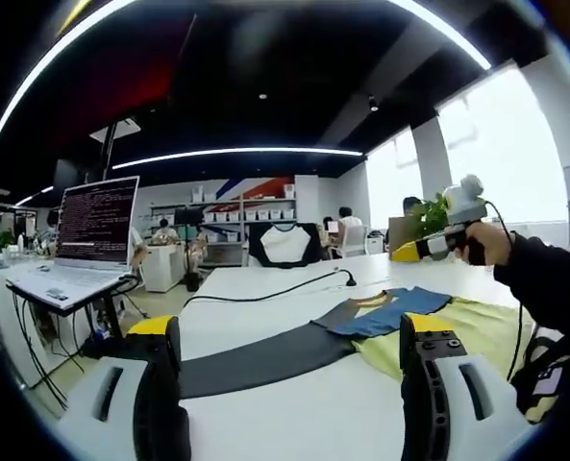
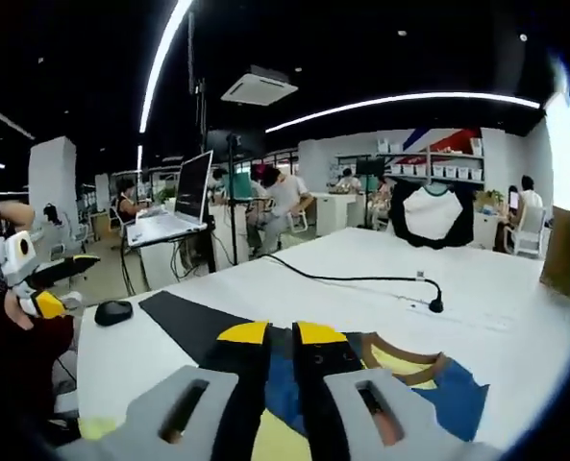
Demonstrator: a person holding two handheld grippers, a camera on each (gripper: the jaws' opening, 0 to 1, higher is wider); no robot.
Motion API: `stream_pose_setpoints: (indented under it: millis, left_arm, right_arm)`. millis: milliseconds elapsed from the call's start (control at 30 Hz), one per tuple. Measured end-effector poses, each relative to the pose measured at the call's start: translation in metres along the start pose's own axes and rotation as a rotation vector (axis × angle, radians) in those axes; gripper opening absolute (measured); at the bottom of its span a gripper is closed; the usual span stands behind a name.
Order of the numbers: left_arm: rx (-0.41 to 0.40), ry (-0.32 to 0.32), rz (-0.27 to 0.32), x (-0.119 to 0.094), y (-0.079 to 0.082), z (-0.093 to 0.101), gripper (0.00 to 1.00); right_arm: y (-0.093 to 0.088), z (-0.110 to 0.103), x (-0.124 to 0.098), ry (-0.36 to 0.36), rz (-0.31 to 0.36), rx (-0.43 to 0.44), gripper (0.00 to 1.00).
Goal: Fold the garment on the visible template until the final outline fits inside the template.
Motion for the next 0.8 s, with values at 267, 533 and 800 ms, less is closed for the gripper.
stream_pose_setpoints:
  millis: [267,533,800]
  left_arm:
    - [0.013,0.014,-0.016,0.001,-0.004,-0.001,1.0]
    - [0.059,0.026,0.012,0.002,-0.004,-0.001,1.0]
    - [0.052,0.051,-0.002,0.003,-0.006,-0.004,1.0]
  right_arm:
    - [-0.007,0.023,-0.053,-0.101,-0.01,-0.089,0.22]
    - [-0.011,0.053,-0.125,-0.333,0.05,-0.183,0.44]
    - [-0.028,0.076,-0.197,-0.543,0.051,-0.113,0.9]
Point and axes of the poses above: the point that each gripper's makers call its tool centre point, and the gripper's own axes: x roughly forward along the fingers, z roughly to its right, y roughly out of its top, the point moved 6 cm from there along -x, roughly backward along the fingers, and after that the axes turned 5 degrees about -x, right-handed, at the moved point
